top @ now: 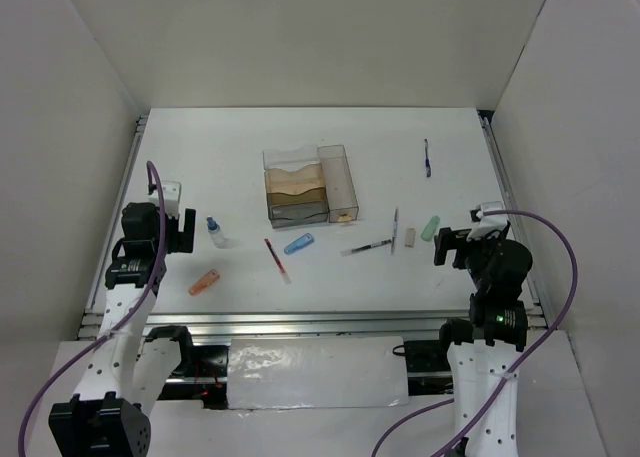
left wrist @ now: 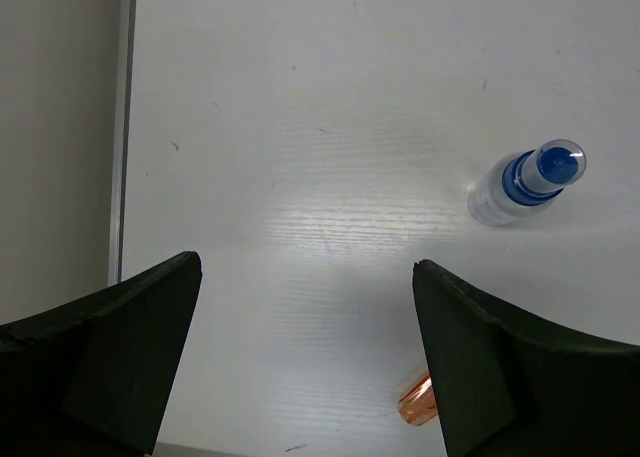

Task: Sort the stationery into containers
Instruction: Grab a piece of stationery with the right arm

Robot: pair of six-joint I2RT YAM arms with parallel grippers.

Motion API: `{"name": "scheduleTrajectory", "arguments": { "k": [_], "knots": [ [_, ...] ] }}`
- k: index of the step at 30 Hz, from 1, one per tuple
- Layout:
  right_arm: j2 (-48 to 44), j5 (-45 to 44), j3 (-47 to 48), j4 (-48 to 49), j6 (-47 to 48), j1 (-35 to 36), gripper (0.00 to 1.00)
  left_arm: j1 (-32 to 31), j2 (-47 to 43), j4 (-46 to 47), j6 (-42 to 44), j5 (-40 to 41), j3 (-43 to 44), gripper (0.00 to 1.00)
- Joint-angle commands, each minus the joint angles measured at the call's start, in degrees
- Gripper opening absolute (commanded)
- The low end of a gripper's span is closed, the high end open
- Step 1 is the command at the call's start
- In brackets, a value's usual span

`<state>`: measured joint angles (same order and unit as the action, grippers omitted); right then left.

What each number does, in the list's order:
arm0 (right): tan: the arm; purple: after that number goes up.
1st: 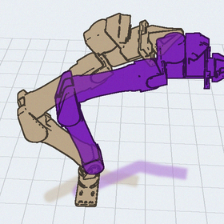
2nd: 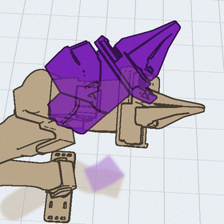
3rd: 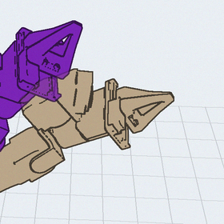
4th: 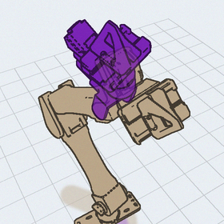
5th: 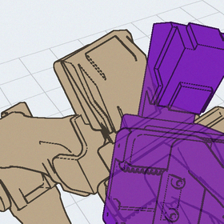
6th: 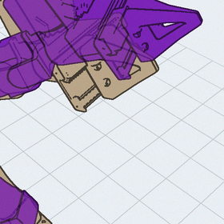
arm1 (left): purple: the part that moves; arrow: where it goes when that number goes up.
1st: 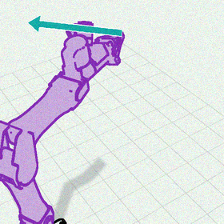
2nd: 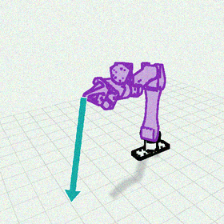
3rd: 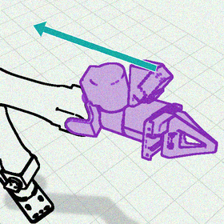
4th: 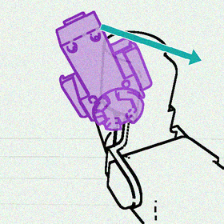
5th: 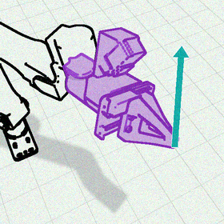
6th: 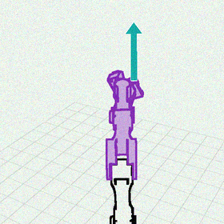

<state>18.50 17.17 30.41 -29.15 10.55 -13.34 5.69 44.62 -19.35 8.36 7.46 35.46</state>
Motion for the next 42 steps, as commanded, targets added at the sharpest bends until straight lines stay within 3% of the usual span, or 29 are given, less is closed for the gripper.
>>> {"name": "scheduleTrajectory", "arguments": {
  "k": [1, 7, 10, 13, 16, 19, 26, 31, 32, 36, 42],
  "knots": [
    [-0.2, -3.2, 1.6, 3.7, -4.1, -0.5, 1.0, -0.2, 0.2, 2.0, -1.1, -0.3, -0.3, 0.99],
    [4.5, -3.7, 4.0, 2.6, -3.7, -0.5, 0.98, -0.6, 1.3, 1.8, -0.7, -0.1, -0.2, 0.99],
    [16.9, -1.9, 9.4, -0.7, -4.6, -0.5, 0.96, -0.9, 1.6, 1.8, -0.5, -0.2, -0.1, 0.99],
    [28.4, -0.4, 16.4, -3.2, -6.3, 0.6, 0.85, -1.4, 1.8, 1.6, -0.4, 0.1, 0.0, 0.99],
    [38.4, -4.3, 23.2, -2.4, -9.0, 5.1, 0.74, -1.8, 1.8, 1.5, -0.4, 0.4, 0.1, 0.99],
    [48.9, -10.4, 31.4, -1.8, -14.3, 8.9, 0.73, -2.1, 2.1, 1.5, -0.5, 1.0, 0.1, 0.99],
    [77.0, -19.6, 56.6, -6.6, -21.0, 10.5, 0.73, -2.6, 3.5, 1.7, -0.7, 2.3, 0.0, 0.99],
    [92.6, -20.5, 66.9, -8.4, -21.2, 10.6, 0.68, -3.1, 4.6, 1.9, -0.9, 3.5, 0.3, 0.99],
    [96.5, -19.8, 70.5, -9.8, -21.1, 10.5, 0.63, -3.3, 4.7, 1.9, -1.1, 3.8, 0.3, 0.99],
    [105.9, -21.0, 80.8, -14.9, -22.0, 10.4, 0.5, -3.8, 5.0, 1.8, -0.9, 3.9, 0.3, 0.99],
    [111.8, -24.0, 86.6, -14.2, -21.8, 9.6, 0.49, -4.1, 5.1, 1.9, -1.0, 4.1, 0.2, 0.99]
  ]
}}
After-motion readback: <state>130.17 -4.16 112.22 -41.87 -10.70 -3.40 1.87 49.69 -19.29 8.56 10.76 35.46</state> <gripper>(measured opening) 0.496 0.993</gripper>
